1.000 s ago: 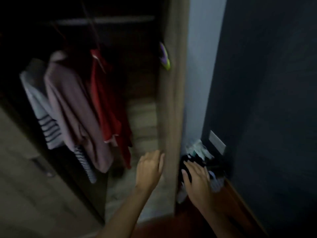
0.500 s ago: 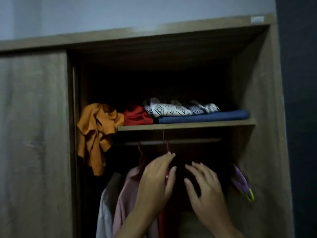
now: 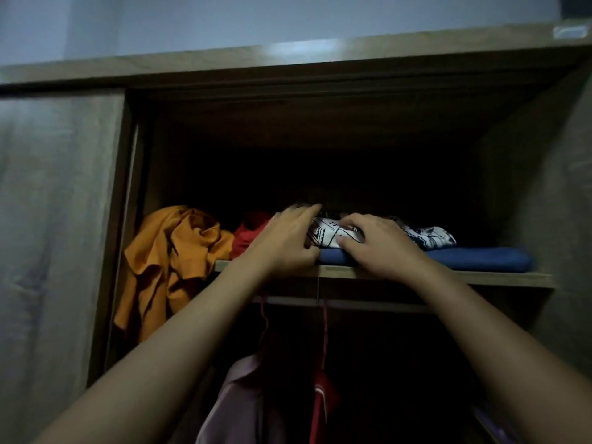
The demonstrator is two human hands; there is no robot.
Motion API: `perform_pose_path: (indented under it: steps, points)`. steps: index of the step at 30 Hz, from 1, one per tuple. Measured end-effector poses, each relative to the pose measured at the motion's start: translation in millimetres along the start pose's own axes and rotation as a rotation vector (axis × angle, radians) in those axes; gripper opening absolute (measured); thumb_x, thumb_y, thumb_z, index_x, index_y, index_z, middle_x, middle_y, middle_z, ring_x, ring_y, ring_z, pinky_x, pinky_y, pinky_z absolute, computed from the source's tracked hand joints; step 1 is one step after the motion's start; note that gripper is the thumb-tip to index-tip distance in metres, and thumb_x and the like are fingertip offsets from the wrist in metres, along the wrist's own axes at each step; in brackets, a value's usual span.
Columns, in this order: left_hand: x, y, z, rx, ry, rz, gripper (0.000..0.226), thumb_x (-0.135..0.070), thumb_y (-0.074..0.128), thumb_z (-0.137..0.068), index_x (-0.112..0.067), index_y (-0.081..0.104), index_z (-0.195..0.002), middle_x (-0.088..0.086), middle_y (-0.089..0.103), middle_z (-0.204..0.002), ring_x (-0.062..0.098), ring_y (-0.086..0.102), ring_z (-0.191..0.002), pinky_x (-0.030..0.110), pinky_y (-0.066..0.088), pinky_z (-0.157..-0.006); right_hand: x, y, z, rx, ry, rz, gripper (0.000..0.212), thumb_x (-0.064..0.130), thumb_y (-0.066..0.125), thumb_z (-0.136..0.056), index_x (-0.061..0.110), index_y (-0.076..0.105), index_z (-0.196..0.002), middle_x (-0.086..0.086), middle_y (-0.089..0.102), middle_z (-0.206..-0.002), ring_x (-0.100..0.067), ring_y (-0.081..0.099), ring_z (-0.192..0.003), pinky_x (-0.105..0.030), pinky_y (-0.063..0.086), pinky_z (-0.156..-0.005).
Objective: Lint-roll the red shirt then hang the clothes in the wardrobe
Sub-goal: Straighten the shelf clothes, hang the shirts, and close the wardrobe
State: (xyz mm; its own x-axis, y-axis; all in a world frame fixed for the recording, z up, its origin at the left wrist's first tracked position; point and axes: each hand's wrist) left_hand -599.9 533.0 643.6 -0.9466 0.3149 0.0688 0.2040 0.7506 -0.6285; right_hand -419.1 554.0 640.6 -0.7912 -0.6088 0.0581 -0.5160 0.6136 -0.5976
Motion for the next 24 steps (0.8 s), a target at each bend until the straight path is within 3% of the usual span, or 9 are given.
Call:
perform_pose_path:
  steps: [3,6,10,13,15,18,20,24]
  points:
    - [3.0,0.2,-18.7,0.127,-0.011,0.020,0.072,-0.046,0.046,-0.071,-0.018,0.044,-0.137,0.009,0.051,-0.137,0.025,0.045,-0.127,0.043,0.035,-0.108,-2.1,-4.9,-9.6,0.108,0.015,-0.029,0.046,0.050,0.056,-0.087,0.029,0.055,-0.128,0.004,0.061,-0.126,-0.016,0.056,-0.112,-0.029,0.043,-0.089]
    - [4.7,0.0,-29.5,0.150,0.023,0.032,0.037,-0.034,0.055,-0.081,-0.024,0.057,-0.116,0.005,0.064,-0.111,0.024,0.060,-0.099,0.042,0.050,-0.088,-0.1,-11.3,-15.8,0.169,0.028,-0.021,0.052,0.058,0.061,-0.081,0.033,0.055,-0.126,0.010,0.060,-0.120,-0.012,0.056,-0.107,-0.028,0.046,-0.087]
    - [11.0,-9.3,-36.5,0.019,0.049,0.018,0.014,-0.025,0.052,-0.091,-0.023,0.061,-0.101,0.001,0.064,-0.097,0.020,0.061,-0.086,0.039,0.052,-0.077,-1.2,-17.7,-23.4,0.197,0.057,-0.002,0.042,0.040,0.065,-0.079,0.032,0.057,-0.119,0.005,0.064,-0.106,-0.012,0.059,-0.089,-0.029,0.049,-0.075]
    - [22.0,-20.2,-35.9,-0.070,0.053,0.092,0.010,-0.020,0.052,-0.090,-0.020,0.060,-0.096,-0.002,0.061,-0.088,0.018,0.060,-0.080,0.036,0.051,-0.068,-12.2,-20.8,-28.9,0.132,0.121,0.054,0.049,0.028,0.063,-0.079,0.027,0.055,-0.128,-0.005,0.064,-0.117,-0.021,0.061,-0.099,-0.027,0.046,-0.078]
    - [24.7,-19.4,-33.4,-0.034,0.045,0.108,0.020,-0.025,0.054,-0.080,-0.024,0.060,-0.099,-0.001,0.063,-0.090,0.020,0.062,-0.081,0.040,0.055,-0.071,-19.6,-20.4,-29.6,0.165,0.135,0.102,0.059,0.025,0.063,-0.081,0.027,0.047,-0.137,-0.005,0.060,-0.127,-0.023,0.058,-0.110,-0.025,0.042,-0.083]
    - [14.1,-11.8,-34.3,0.198,0.036,0.046,0.047,-0.032,0.058,-0.072,-0.030,0.051,-0.118,-0.004,0.057,-0.101,0.021,0.059,-0.096,0.042,0.052,-0.086,-21.8,-23.6,-30.9,0.301,0.128,0.144,0.066,0.019,0.059,-0.085,0.034,0.035,-0.144,-0.001,0.057,-0.129,-0.022,0.055,-0.113,-0.025,0.038,-0.086]
    - [8.1,-10.8,-39.9,0.308,0.019,0.036,0.046,-0.026,0.059,-0.076,-0.027,0.050,-0.121,-0.002,0.058,-0.108,0.021,0.057,-0.101,0.040,0.049,-0.091,-24.1,-26.6,-37.5,0.370,0.156,0.226,0.061,0.017,0.057,-0.086,0.034,0.039,-0.141,0.000,0.058,-0.122,-0.020,0.056,-0.104,-0.028,0.040,-0.083]
    - [5.7,-10.4,-52.8,0.384,-0.030,-0.079,0.029,-0.018,0.057,-0.085,-0.022,0.058,-0.114,0.003,0.062,-0.114,0.023,0.059,-0.103,0.035,0.048,-0.090,-30.2,-30.4,-52.0,0.494,0.186,0.386,0.030,0.015,0.055,-0.090,0.022,0.059,-0.120,-0.003,0.063,-0.106,-0.018,0.057,-0.087,-0.030,0.044,-0.077]
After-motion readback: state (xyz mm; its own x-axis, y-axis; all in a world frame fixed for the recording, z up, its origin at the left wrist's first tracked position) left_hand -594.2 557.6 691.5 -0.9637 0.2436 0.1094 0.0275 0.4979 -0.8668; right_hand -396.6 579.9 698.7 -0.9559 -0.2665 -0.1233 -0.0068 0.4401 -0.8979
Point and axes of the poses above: each hand's wrist, its own z-axis away from the middle knuckle, its own y-axis out of the palm, x = y × z
